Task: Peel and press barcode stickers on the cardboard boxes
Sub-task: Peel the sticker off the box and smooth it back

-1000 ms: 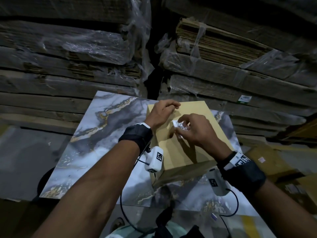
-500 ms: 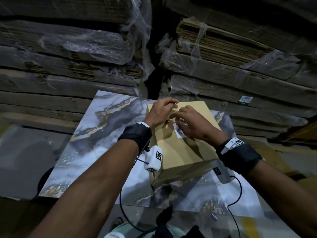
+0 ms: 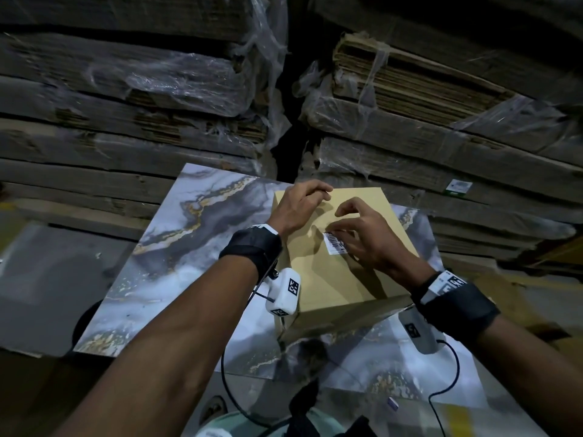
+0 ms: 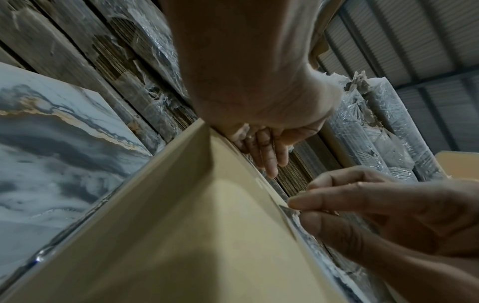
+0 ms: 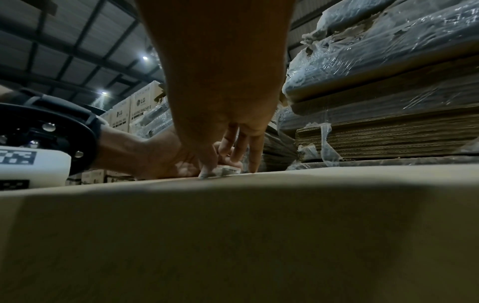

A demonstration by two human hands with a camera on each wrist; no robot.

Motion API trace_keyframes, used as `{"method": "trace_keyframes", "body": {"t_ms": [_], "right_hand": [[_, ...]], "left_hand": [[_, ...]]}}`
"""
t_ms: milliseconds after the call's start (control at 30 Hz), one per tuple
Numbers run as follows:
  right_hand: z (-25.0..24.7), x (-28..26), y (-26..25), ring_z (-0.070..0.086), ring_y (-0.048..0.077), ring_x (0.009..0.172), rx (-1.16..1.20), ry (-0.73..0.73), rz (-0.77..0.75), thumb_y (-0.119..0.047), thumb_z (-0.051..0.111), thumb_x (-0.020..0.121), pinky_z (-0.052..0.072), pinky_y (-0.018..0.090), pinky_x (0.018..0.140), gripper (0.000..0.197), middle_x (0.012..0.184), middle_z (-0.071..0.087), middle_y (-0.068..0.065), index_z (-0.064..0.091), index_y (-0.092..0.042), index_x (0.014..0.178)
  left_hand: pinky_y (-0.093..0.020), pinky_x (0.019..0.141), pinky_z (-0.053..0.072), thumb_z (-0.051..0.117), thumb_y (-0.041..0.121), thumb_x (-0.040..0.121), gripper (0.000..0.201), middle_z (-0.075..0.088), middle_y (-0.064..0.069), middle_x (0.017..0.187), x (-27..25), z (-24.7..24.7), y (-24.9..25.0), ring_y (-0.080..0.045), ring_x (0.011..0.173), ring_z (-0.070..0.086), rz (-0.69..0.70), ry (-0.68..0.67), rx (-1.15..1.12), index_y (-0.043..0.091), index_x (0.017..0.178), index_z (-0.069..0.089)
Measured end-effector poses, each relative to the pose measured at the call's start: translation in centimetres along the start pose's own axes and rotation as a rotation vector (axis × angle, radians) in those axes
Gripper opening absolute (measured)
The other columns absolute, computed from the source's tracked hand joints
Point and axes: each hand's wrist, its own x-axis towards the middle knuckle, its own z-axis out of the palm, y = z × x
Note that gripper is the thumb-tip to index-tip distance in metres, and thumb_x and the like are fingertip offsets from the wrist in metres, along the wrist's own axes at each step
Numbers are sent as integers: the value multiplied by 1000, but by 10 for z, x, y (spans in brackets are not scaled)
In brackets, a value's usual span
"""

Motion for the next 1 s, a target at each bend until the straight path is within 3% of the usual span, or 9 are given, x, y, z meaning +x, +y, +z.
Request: {"method": "trace_keyframes", "body": {"t_ms": [133, 267, 333, 633, 833, 933, 1000], "right_hand": [[4, -7, 3, 59, 15, 101, 32, 53, 7, -17, 72, 94, 54, 34, 80, 16, 113, 58, 3, 81, -16, 107], [9, -14, 4, 56, 1, 96, 157, 168, 74, -13, 77, 91, 42, 9, 83, 15, 107, 60, 2, 81, -17, 105], [11, -17, 3, 56, -1, 99, 179, 185, 97, -12, 76, 92, 40, 6, 82, 16, 105, 60, 0, 81, -17, 106], [14, -29, -2, 59, 2, 101, 233, 285, 111, -8, 76, 91, 44, 9, 83, 18, 107, 61, 2, 82, -15, 106], [17, -35, -4, 60, 7, 106, 252, 355, 102, -2, 77, 87, 47, 11, 85, 21, 110, 62, 6, 82, -14, 103], [19, -38, -1, 63, 17, 111, 249, 382, 72, 1, 76, 88, 50, 20, 89, 21, 112, 62, 8, 82, -12, 103], [21, -40, -2, 62, 15, 115, 214, 395, 29, 2, 75, 88, 51, 24, 92, 19, 114, 62, 9, 81, -10, 102]], "left_hand": [[-37, 97, 51, 45, 33, 79, 46, 76, 5, 101, 1, 0, -2, -11, 103, 65, -4, 4, 3, 19, 114, 73], [-36, 97, 49, 45, 33, 79, 47, 76, 5, 102, 1, 0, 0, -12, 104, 64, -8, -2, 6, 18, 114, 72], [-34, 97, 49, 45, 33, 78, 48, 76, 4, 103, 0, 0, 1, -12, 105, 65, -8, -4, 4, 17, 115, 72], [-34, 97, 49, 46, 35, 78, 49, 76, 4, 103, 0, 0, 0, -13, 105, 65, -6, -1, -4, 17, 114, 73], [-27, 93, 47, 45, 35, 79, 49, 75, 4, 103, 1, -1, 0, -11, 106, 64, 7, -12, 3, 16, 116, 72], [-17, 86, 45, 44, 34, 79, 50, 76, 4, 102, 1, -1, 0, -10, 103, 64, 18, -5, 23, 16, 116, 72], [-13, 80, 44, 44, 34, 79, 49, 76, 5, 101, 2, 0, 0, -10, 102, 64, 23, 0, 27, 16, 115, 73]]}}
